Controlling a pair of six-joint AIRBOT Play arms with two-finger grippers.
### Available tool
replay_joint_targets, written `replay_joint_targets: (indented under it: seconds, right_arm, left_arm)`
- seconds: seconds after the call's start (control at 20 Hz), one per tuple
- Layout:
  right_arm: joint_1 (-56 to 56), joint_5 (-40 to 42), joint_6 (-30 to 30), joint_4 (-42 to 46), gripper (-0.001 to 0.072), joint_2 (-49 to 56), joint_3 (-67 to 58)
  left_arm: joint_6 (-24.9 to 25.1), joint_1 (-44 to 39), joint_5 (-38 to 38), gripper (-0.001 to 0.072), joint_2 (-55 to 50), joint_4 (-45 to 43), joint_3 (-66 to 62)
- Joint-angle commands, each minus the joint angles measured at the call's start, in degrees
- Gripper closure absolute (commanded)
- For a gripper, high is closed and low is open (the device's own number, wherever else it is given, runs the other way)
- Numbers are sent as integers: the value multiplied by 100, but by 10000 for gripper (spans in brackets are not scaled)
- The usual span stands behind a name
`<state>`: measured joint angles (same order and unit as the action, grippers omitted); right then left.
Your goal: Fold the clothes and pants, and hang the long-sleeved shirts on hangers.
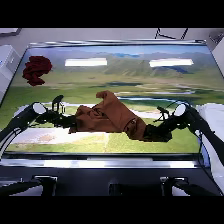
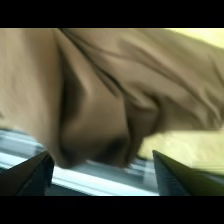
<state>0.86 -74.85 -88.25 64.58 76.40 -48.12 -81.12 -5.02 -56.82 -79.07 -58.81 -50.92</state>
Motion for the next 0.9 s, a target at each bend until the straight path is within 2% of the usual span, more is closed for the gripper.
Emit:
replay_joint_targets:
  seconds: [0.0,0.05,0.1,0.15,0.3,0.4,0.55,0.6,0.7,0.85]
  right_arm:
    - [7,656,4,-422,1,22,190]
    - [7,737,-94,-511,100,31,262]
    - [4,728,-111,-579,353,46,291]
    - [4,704,-109,-634,654,33,286]
    - [-2,428,66,-610,668,-273,-197]
    - [-2,485,-9,-219,668,-715,-1134]
    - [-2,1187,-494,1228,667,-1497,-3189]
    - [-2,1495,-876,1945,667,-1742,-3884]
    - [-2,1615,-1563,2959,667,-2131,-4953]
    - [0,1132,-1657,3121,667,-2664,-5515]
  left_arm:
    - [20,-35,-98,685,79,13,2]
    - [17,-37,-101,685,103,15,2]
    - [17,-37,-120,685,129,13,2]
    - [20,-35,-127,685,168,11,2]
    - [20,-31,-133,686,610,-422,-212]
    - [15,-31,-210,686,1209,-1176,-785]
    - [9,-31,-192,687,2282,-2334,-2350]
    - [-76,-31,-149,687,2570,-2559,-2949]
    - [-538,-31,59,686,3058,-2739,-4044]
    - [-1344,-35,487,686,3674,-2710,-4793]
